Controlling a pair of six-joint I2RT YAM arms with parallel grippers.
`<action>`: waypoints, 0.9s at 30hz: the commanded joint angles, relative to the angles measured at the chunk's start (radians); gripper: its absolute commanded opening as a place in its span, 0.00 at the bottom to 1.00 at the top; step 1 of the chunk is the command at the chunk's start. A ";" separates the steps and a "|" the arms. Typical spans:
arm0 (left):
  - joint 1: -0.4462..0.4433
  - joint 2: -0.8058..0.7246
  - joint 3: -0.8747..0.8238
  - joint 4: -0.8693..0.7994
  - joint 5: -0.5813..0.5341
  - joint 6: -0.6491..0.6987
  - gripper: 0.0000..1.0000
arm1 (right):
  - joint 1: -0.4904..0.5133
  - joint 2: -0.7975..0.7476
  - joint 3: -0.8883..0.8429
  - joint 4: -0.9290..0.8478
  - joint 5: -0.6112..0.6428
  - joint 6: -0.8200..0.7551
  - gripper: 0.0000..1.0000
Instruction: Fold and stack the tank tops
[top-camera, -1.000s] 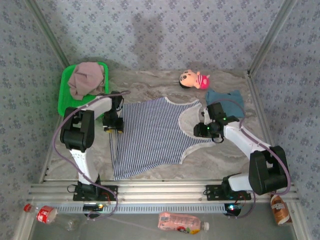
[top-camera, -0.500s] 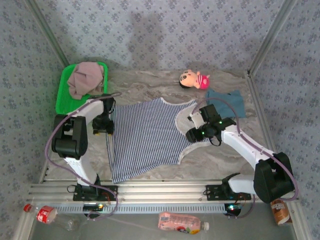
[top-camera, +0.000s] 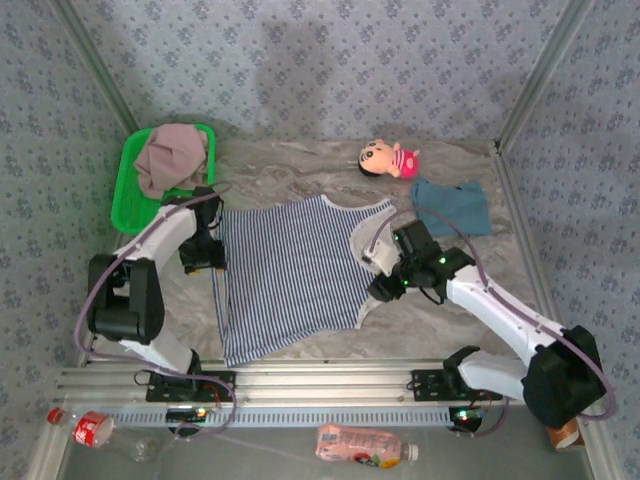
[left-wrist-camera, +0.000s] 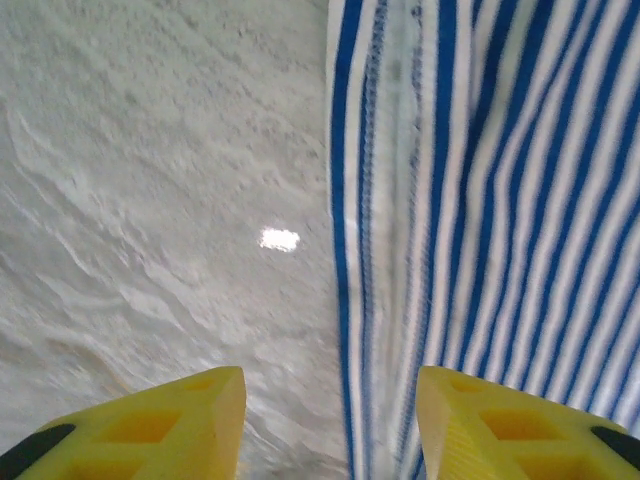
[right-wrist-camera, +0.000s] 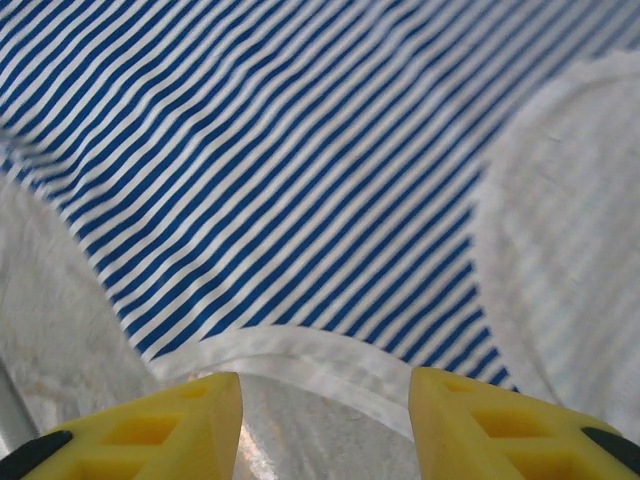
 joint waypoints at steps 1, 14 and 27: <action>-0.029 -0.112 -0.073 -0.092 0.114 -0.186 0.49 | 0.075 -0.051 -0.062 -0.053 0.027 -0.169 0.50; -0.397 -0.375 -0.395 -0.063 0.209 -0.795 0.49 | 0.346 0.051 -0.192 0.243 0.121 -0.275 0.51; -0.598 -0.478 -0.565 -0.036 0.217 -1.077 0.48 | 0.329 0.232 -0.160 0.265 0.145 -0.364 0.42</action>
